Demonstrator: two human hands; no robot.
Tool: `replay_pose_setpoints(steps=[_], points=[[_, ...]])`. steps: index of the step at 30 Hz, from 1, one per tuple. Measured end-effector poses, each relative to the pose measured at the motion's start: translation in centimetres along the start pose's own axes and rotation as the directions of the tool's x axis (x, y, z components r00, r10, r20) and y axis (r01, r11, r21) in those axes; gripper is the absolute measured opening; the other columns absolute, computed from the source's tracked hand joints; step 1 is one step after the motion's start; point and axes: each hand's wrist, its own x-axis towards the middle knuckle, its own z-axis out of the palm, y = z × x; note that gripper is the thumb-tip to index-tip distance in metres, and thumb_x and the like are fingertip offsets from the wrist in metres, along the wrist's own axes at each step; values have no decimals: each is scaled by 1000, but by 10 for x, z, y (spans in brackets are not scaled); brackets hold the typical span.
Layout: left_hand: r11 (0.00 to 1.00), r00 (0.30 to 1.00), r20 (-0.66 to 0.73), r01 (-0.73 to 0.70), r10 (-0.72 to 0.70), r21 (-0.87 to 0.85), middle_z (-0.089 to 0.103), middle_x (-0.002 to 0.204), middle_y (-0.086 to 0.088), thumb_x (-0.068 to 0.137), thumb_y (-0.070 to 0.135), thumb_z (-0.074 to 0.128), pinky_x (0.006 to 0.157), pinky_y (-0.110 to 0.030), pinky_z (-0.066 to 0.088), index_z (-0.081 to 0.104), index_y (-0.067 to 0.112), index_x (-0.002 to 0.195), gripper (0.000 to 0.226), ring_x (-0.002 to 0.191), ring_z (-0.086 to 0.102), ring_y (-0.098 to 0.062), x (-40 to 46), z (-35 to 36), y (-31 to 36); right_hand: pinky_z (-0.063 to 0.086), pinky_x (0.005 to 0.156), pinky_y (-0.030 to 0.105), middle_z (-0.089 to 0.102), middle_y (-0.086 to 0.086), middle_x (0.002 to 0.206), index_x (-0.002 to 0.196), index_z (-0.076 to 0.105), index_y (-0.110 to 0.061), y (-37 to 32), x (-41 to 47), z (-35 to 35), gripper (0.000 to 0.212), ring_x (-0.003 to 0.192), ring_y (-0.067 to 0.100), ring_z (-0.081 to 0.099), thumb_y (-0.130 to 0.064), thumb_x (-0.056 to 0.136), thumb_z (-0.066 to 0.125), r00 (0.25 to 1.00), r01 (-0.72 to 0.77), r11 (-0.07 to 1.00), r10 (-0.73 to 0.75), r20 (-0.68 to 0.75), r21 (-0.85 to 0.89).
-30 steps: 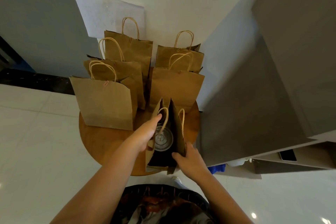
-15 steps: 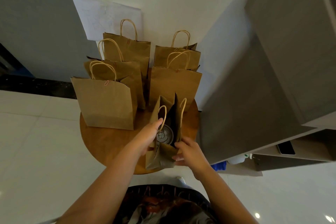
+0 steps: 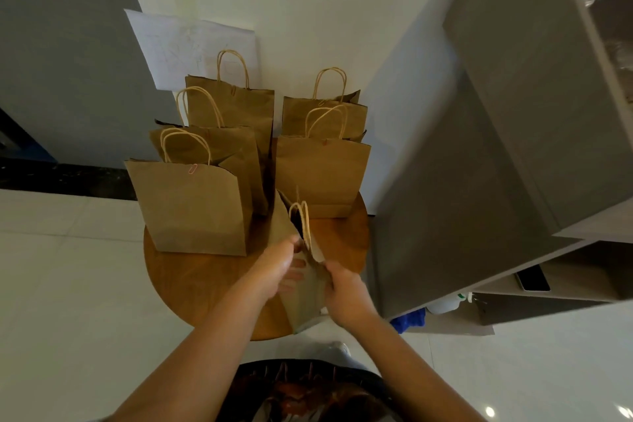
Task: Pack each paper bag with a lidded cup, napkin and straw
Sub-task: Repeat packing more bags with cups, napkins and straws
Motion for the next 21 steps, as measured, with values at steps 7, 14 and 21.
replay_pose_setpoints(steps=[7,14,21], points=[[113,584,204,-460,785,881,47,130,1,94,19,51,98,-26,39,41,23,140,47,121,43,-14,4,-20,-2,47,85,21,65,0,106,110,65,-18,18,38,-34,27,92,14,60,-8,98,43,999,-9,999,8,-36,-44],[-12,630,179,-260,756,966,42,110,0,98,32,45,85,-25,43,60,23,113,24,100,47,-13,10,-7,5,49,91,27,65,1,106,109,66,-18,17,56,-47,26,95,18,60,-10,99,43,998,40,990,-34,49,-138],[23,772,105,-153,627,988,56,105,-2,97,25,49,85,-34,47,61,19,109,18,98,57,-18,-29,10,41,51,86,33,60,3,113,112,62,-16,-6,42,-73,25,101,21,58,-7,95,46,988,4,958,-48,-146,-286]])
